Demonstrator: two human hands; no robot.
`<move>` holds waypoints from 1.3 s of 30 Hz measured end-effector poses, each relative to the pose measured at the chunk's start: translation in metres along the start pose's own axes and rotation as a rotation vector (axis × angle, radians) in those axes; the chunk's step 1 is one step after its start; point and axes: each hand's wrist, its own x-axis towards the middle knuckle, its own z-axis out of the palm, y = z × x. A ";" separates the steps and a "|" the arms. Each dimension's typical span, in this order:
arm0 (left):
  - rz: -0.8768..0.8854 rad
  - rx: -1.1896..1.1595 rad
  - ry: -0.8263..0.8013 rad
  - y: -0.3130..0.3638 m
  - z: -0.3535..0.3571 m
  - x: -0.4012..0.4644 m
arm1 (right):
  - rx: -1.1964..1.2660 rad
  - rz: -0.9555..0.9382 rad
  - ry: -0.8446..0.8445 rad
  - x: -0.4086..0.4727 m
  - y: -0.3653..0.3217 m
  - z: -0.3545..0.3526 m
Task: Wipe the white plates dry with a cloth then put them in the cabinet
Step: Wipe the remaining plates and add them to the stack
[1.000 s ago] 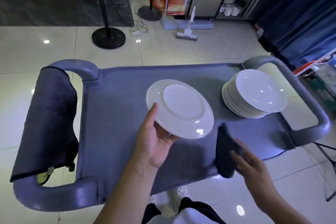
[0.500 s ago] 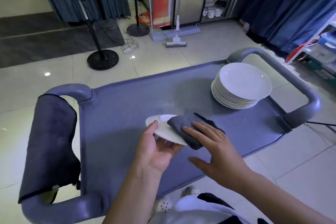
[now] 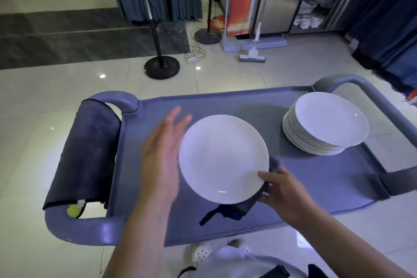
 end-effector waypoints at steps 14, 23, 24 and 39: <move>-0.208 0.030 -0.235 -0.039 -0.005 -0.047 | 0.074 0.127 -0.182 0.008 -0.020 -0.019; -0.100 0.113 -0.138 -0.047 0.006 -0.073 | -0.387 -0.527 -0.105 0.010 -0.071 -0.014; -0.089 0.123 -0.132 -0.049 0.008 -0.075 | -0.471 -0.644 -0.176 0.008 -0.078 -0.006; 0.059 0.009 0.092 -0.028 -0.011 -0.098 | -1.038 -0.507 -1.034 -0.017 -0.040 0.013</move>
